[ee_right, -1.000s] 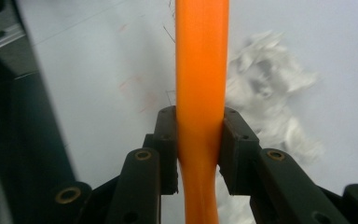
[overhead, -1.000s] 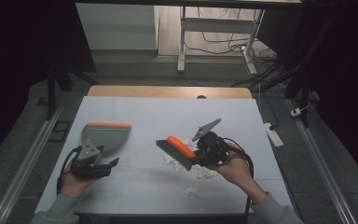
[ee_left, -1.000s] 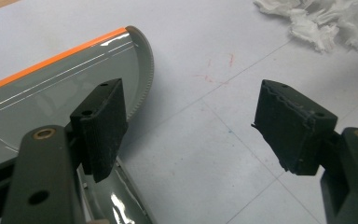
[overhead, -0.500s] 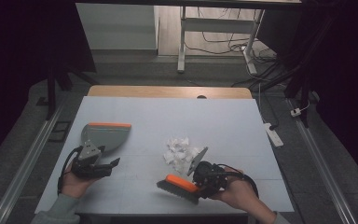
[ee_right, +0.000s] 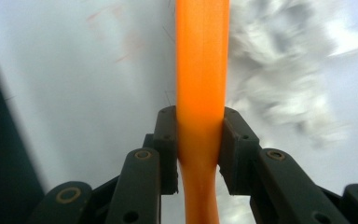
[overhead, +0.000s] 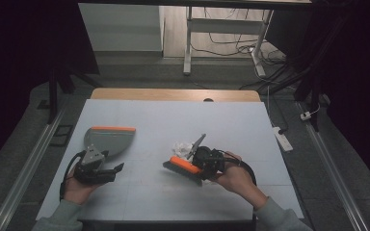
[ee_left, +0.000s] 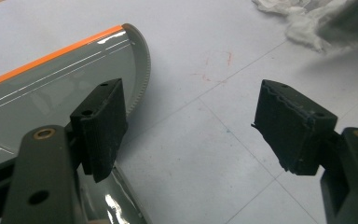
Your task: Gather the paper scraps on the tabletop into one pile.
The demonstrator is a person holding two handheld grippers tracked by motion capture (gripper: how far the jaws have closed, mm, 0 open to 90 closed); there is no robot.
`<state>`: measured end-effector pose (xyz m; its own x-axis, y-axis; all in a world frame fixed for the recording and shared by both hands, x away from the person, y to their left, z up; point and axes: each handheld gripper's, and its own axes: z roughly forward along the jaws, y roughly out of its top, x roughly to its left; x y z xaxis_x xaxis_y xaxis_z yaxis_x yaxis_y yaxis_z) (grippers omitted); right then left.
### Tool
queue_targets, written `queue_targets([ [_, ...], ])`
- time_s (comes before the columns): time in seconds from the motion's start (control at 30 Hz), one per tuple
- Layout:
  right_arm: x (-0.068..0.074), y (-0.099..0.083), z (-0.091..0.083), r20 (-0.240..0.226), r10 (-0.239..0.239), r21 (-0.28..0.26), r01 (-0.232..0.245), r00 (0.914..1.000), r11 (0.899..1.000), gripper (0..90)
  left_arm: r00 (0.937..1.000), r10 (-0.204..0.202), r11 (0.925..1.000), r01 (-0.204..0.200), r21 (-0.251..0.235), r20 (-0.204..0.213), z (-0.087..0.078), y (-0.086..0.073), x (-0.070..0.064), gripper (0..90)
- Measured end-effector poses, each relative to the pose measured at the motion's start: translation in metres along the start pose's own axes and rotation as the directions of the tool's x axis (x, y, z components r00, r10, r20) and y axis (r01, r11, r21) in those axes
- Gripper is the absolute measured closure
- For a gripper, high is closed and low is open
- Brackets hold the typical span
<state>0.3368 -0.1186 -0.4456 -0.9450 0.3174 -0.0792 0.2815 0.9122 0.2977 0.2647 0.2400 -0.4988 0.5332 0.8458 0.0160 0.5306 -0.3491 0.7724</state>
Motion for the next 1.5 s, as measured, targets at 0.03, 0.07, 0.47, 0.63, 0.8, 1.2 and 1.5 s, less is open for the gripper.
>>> queue_targets([
  [0.03, -0.003, 0.001, 0.001, 0.015, 0.002, -0.004, -0.002, 0.9999, 1.0, 70.0, 1.0, 0.0, 1.0, 0.0, 0.0, 0.0, 0.0, 0.0, 0.0, 26.5],
  [0.07, -0.007, 0.003, 0.002, 0.023, 0.001, -0.009, -0.001, 0.9997, 1.0, 70.0, 1.0, -0.002, 1.0, 0.002, -0.002, 0.002, 0.0, -0.001, 0.0, 26.5],
  [0.47, -0.016, -0.016, -0.035, -0.02, 0.094, -0.187, -0.096, 0.9954, 0.978, 70.0, 1.0, -0.001, 1.0, 0.001, -0.003, 0.005, 0.0, -0.001, 0.0, 26.6],
  [0.63, -0.025, -0.046, -0.058, -0.025, 0.234, -0.236, -0.233, 0.972, 0.943, 70.0, 1.0, 0.0, 1.0, 0.0, -0.003, 0.004, 0.0, 0.0, 0.0, 26.6],
  [0.8, -0.032, -0.083, -0.06, -0.006, 0.355, -0.193, -0.35, 0.9348, 0.917, 70.0, 0.9998, 0.001, 1.0, -0.001, -0.004, 0.02, 0.002, 0.001, 0.0, 26.6],
  [1.2, -0.026, -0.131, -0.063, 0.03, 0.611, -0.074, -0.608, 0.7912, 0.791, 70.0, 0.9959, 0.056, 0.9981, -0.054, -0.03, 0.071, 0.006, 0.003, -0.005, 26.9],
  [1.5, -0.037, -0.118, -0.04, 0.003, 0.671, -0.035, -0.67, 0.7417, 0.741, 70.0, 0.9955, 0.057, 0.9978, -0.054, -0.04, 0.076, 0.006, 0.003, -0.004, 27.2],
])
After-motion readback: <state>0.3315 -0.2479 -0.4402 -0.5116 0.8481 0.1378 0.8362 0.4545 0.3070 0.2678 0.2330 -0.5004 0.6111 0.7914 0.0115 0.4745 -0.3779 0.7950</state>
